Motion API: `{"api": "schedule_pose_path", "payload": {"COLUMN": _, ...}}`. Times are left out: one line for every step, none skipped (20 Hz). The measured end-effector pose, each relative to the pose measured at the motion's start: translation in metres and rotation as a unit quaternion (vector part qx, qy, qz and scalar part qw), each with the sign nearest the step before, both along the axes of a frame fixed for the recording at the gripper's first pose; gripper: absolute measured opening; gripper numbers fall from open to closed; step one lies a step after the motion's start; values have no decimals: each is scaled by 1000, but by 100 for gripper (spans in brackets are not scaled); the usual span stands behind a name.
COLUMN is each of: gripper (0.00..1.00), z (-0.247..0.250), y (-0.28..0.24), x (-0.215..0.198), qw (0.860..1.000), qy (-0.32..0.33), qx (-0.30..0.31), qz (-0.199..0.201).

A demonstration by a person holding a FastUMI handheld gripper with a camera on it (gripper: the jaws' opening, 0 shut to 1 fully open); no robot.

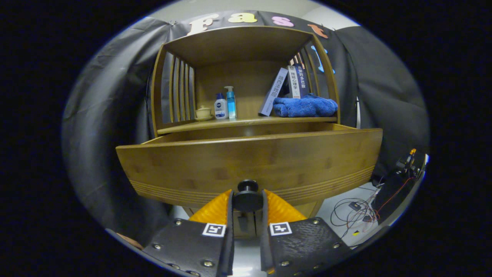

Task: Pull open the drawer, take out the items inside it, and place them on the countertop above the cabinet.

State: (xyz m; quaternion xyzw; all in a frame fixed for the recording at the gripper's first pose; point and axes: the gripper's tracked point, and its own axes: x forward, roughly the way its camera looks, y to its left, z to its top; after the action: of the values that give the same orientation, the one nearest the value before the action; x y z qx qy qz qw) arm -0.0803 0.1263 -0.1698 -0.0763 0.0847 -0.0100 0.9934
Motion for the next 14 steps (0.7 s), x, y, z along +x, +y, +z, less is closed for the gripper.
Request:
{"api": "schedule_pose_path", "payload": {"gripper": 27, "z": -1, "y": -1, "x": -4, "qw": 1000, "qy": -4, "qx": 7, "qz": -1}}
{"api": "schedule_pose_path", "payload": {"gripper": 28, "z": 1, "y": -2, "x": -6, "qw": 1000, "qy": -14, "qx": 16, "qz": -6}}
{"api": "schedule_pose_path", "payload": {"gripper": 28, "z": -2, "y": -2, "x": -6, "qw": 1000, "qy": -16, "qx": 15, "qz": -9}}
{"api": "schedule_pose_path", "payload": {"gripper": 27, "z": 1, "y": -2, "x": -5, "qw": 1000, "qy": -24, "qx": 13, "qz": -8}}
{"api": "schedule_pose_path", "payload": {"gripper": 27, "z": -3, "y": -2, "x": -4, "qw": 1000, "qy": -21, "qx": 13, "qz": -6}}
{"api": "schedule_pose_path", "payload": {"gripper": 33, "z": 0, "y": 0, "x": -2, "qw": 1000, "qy": -21, "qx": 14, "qz": -4}}
{"api": "schedule_pose_path", "payload": {"gripper": 38, "z": 2, "y": -4, "x": 3, "qw": 1000, "qy": -16, "qx": 11, "qz": -13}}
{"api": "schedule_pose_path", "payload": {"gripper": 50, "z": 4, "y": -9, "x": 3, "qw": 1000, "qy": -13, "qx": 14, "qz": -18}}
{"api": "schedule_pose_path", "payload": {"gripper": 62, "z": 13, "y": -8, "x": 1, "qw": 999, "qy": -19, "qx": 22, "qz": -23}}
{"api": "schedule_pose_path", "payload": {"gripper": 74, "z": 22, "y": -10, "x": 0, "qw": 999, "qy": -28, "qx": 30, "qz": -31}}
{"api": "schedule_pose_path", "payload": {"gripper": 86, "z": 31, "y": -10, "x": 4, "qw": 998, "qy": -34, "qx": 37, "qz": -33}}
{"api": "schedule_pose_path", "payload": {"gripper": 98, "z": 38, "y": -7, "x": 4, "qw": 998, "qy": -34, "qx": 41, "qz": -32}}
{"api": "schedule_pose_path", "payload": {"gripper": 97, "z": 49, "y": -6, "x": 2, "qw": 998, "qy": -41, "qx": 42, "qz": -35}}
{"api": "schedule_pose_path", "payload": {"gripper": 97, "z": 60, "y": -7, "x": 1, "qw": 998, "qy": -42, "qx": 35, "qz": -40}}
